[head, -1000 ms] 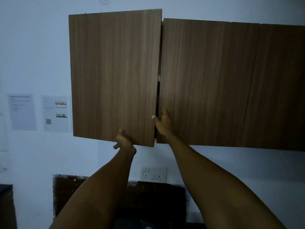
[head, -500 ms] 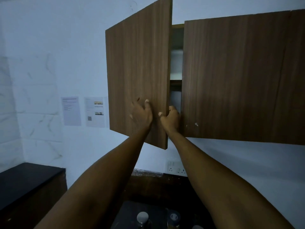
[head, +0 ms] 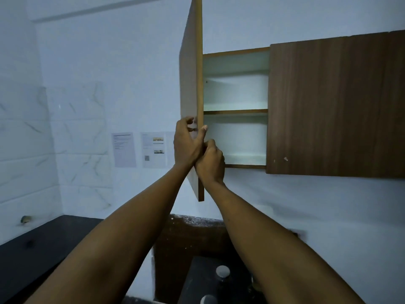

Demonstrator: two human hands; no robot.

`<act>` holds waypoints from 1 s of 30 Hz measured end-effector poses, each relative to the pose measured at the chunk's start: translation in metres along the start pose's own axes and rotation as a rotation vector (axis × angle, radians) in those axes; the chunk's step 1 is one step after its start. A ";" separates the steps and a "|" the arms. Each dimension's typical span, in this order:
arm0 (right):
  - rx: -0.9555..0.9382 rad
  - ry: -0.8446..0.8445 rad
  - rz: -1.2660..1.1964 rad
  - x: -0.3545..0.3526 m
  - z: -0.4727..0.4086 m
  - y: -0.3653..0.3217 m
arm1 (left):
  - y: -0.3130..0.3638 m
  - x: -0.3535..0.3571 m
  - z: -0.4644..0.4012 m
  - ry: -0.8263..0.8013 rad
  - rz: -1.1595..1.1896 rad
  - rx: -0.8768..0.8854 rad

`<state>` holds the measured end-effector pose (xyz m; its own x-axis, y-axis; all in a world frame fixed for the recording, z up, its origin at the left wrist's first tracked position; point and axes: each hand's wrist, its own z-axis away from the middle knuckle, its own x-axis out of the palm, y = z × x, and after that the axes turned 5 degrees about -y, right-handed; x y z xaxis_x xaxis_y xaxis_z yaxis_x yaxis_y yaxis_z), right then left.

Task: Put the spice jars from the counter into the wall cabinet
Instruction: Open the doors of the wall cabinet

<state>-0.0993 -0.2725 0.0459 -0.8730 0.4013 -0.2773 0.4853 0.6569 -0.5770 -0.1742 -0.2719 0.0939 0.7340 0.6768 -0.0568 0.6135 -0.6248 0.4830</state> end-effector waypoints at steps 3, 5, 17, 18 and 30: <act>-0.055 -0.003 0.090 0.036 0.022 -0.047 | -0.018 -0.057 -0.006 -0.012 -0.041 -0.029; -0.042 -0.044 0.147 0.057 0.032 -0.069 | -0.028 -0.085 -0.008 -0.013 -0.044 -0.048; -0.177 -0.419 -0.117 0.070 0.062 -0.078 | -0.035 -0.130 0.028 0.208 -0.248 -0.038; -0.197 -0.424 -0.104 0.069 0.062 -0.075 | -0.037 -0.131 0.031 0.196 -0.296 -0.012; -0.106 -0.140 0.222 -0.052 -0.033 0.098 | -0.049 0.076 0.046 -0.261 -0.063 -0.122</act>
<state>-0.0049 -0.2076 0.0287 -0.7397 0.4551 -0.4958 0.6611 0.6293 -0.4086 -0.1356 -0.2078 0.0259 0.7556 0.5796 -0.3052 0.6321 -0.5229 0.5719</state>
